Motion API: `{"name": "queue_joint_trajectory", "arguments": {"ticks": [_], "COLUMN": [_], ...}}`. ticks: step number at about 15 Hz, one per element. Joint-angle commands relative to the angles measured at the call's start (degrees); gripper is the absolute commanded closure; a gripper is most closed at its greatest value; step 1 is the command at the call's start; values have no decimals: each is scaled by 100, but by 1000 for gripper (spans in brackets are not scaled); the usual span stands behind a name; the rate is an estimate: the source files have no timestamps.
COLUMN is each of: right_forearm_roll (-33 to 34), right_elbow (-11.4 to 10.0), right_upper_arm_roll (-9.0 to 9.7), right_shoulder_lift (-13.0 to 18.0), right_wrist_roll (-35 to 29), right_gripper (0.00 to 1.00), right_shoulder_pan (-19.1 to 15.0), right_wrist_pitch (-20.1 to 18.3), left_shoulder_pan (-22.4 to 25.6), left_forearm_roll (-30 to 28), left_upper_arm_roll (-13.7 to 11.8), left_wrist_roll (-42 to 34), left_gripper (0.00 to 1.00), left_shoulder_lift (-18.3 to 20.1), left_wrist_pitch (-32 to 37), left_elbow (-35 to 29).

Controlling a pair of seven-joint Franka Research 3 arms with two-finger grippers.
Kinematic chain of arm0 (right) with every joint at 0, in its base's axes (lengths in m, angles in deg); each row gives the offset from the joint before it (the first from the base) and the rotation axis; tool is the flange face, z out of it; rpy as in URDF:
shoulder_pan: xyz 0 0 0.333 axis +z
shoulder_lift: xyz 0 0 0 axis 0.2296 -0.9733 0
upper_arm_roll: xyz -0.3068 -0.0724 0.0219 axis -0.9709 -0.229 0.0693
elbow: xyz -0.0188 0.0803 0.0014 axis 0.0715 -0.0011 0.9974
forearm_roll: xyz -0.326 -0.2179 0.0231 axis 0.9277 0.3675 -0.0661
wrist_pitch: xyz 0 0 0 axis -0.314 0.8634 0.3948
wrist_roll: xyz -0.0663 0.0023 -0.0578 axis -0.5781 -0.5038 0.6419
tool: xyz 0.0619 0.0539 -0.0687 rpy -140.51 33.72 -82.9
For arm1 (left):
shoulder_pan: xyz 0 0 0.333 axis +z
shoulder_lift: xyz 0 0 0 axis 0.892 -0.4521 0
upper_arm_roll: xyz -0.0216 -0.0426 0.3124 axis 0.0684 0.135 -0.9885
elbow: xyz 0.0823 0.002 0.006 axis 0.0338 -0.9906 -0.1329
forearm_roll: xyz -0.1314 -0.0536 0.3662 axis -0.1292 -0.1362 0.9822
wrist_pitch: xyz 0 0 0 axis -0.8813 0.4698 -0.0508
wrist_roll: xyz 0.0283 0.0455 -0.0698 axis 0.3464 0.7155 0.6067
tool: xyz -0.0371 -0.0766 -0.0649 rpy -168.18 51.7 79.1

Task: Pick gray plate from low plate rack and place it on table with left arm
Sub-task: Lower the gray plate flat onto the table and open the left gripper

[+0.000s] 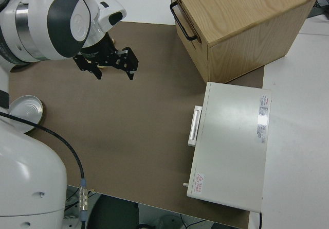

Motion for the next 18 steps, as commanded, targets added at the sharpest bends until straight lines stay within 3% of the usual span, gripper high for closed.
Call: {"name": "queue_joint_trajectory", "arguments": {"ticks": [1,4,9,18], "right_forearm_roll": [-20,-20,-20,-20], "right_elbow": [35,35,35,35], "right_upper_arm_roll": [38,38,38,38], "right_shoulder_lift": [27,27,27,27], "right_wrist_roll": [19,19,19,19], "right_gripper": [11,11,13,11], "right_shoulder_pan": [-85,-84,-85,-76], "right_wrist_pitch": [-87,-87,-87,-87], "left_shoulder_pan": [7,16,42,33], "left_forearm_roll": [266,802,1111,1103], "left_upper_arm_roll": [-41,-49,-58,-76], "left_wrist_roll": [107,116,125,72], "left_gripper": [7,7,9,7], "left_shoulder_lift": [91,100,73,-5], "left_wrist_pitch": [-43,123,238,1923], "left_elbow": [195,721,1600,3094]}}
